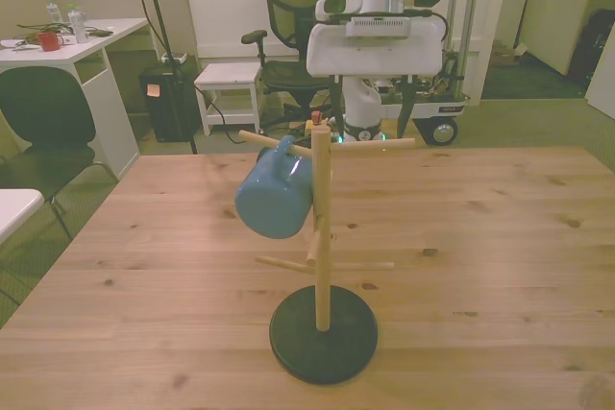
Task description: Unload the mug
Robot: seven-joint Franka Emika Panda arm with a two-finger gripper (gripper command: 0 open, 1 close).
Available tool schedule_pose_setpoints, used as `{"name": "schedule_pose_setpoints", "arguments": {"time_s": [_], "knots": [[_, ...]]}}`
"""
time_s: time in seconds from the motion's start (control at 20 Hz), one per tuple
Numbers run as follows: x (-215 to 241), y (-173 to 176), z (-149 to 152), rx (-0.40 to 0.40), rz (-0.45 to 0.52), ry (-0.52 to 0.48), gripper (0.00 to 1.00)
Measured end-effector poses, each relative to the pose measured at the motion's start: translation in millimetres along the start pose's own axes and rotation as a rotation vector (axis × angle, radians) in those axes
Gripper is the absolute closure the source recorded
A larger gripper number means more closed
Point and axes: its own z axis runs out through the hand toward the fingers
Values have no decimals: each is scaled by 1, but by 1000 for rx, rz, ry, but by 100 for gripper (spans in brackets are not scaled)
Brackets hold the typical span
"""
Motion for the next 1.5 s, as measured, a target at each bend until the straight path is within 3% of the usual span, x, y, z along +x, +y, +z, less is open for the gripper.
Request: {"name": "schedule_pose_setpoints", "arguments": {"time_s": [0.2, 0.5, 1.0, 1.5], "knots": [[16, -5, -1, 11, 0, 33, 0], [51, 16, -13, 60, 42, 121, 0], [110, 32, 23, 134, 87, 182, 0], [132, 31, 38, 136, 97, 233, 0]]}}
